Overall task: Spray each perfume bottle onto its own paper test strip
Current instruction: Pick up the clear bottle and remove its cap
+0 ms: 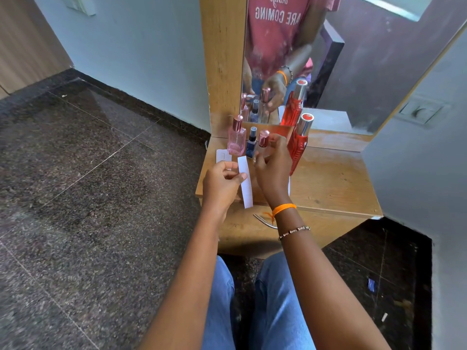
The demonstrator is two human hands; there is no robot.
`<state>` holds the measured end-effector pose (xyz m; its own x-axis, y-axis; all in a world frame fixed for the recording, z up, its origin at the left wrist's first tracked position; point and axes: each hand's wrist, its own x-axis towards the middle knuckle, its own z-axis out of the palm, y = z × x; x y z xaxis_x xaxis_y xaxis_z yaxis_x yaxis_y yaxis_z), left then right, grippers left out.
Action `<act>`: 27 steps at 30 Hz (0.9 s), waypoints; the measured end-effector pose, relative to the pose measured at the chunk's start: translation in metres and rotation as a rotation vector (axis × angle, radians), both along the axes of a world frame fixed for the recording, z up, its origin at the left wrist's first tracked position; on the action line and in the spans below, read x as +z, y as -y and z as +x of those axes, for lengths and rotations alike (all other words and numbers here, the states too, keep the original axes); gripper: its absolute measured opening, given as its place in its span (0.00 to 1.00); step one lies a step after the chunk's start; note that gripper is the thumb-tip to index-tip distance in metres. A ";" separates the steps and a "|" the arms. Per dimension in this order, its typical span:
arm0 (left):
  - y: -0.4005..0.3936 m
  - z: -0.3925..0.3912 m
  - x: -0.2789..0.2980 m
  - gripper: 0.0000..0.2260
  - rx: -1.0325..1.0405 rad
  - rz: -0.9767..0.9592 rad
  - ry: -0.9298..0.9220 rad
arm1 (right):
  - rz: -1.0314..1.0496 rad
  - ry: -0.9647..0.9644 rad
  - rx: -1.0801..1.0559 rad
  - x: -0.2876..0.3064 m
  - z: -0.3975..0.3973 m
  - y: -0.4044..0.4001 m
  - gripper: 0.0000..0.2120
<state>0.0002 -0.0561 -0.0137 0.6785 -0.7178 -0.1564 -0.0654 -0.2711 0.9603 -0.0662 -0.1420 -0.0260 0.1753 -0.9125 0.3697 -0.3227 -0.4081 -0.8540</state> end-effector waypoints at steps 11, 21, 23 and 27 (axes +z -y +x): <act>0.002 -0.019 -0.002 0.08 -0.060 -0.063 0.062 | -0.120 0.171 -0.053 0.012 -0.065 -0.043 0.16; 0.043 -0.085 -0.003 0.09 -0.381 -0.010 0.254 | -0.149 0.142 -0.193 0.028 -0.131 -0.034 0.19; 0.051 -0.096 -0.005 0.10 -0.398 -0.015 0.323 | -0.143 0.155 -0.215 0.028 -0.138 -0.033 0.20; 0.064 -0.108 -0.011 0.10 -0.405 0.005 0.586 | -0.127 0.149 -0.213 0.026 -0.144 -0.031 0.24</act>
<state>-0.1075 -0.1197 -0.0252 0.3320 -0.9316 0.1479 -0.6669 -0.1209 0.7353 -0.2104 -0.1115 0.0001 -0.0800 -0.8675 0.4910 -0.2873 -0.4516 -0.8447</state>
